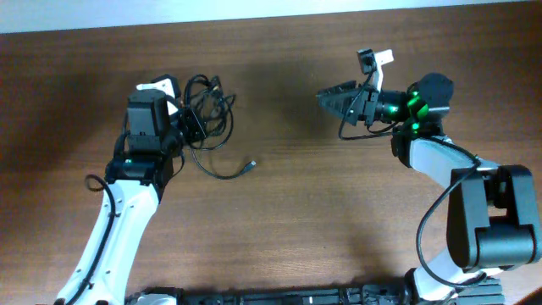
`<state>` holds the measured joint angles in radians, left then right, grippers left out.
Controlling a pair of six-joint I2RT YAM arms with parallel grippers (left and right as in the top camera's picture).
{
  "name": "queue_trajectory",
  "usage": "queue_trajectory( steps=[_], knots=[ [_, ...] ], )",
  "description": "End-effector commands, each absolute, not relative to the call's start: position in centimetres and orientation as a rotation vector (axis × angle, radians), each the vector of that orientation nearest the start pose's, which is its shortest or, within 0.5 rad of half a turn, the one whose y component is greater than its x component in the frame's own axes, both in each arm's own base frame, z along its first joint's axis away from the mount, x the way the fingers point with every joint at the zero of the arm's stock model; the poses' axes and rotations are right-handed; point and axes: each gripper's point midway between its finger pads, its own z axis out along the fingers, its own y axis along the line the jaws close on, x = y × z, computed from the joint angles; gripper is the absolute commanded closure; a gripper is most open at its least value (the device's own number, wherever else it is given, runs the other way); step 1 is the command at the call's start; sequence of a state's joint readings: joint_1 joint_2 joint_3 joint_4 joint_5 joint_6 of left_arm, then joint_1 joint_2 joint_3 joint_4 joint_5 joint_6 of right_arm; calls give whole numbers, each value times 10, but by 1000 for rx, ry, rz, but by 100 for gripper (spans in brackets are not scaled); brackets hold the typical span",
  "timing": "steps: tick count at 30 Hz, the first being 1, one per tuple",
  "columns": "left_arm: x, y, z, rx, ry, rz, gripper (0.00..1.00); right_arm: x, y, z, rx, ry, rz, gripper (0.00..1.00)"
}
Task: Untangle cables
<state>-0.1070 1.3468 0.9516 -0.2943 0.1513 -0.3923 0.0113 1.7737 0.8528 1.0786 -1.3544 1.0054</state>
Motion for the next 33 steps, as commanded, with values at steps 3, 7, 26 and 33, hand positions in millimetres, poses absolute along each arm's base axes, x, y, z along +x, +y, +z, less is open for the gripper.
queue_trajectory(
  steps=[3, 7, 26, 33],
  knots=[
    [390, -99, 188, -7, 2245, -584, 100, 398, 207, 211, -249, 1875, 1640, 27],
    [381, -122, 197, 203, 2199, -692, 100, 397, 242, 167, -39, 2081, 1562, 28],
    [335, -205, 207, 573, 2127, -942, 100, 395, 287, 158, 21, 2076, 1396, 53],
    [348, -192, 200, 499, 2159, -822, 100, 396, 275, 154, 28, 2110, 1428, 96]
  ],
)
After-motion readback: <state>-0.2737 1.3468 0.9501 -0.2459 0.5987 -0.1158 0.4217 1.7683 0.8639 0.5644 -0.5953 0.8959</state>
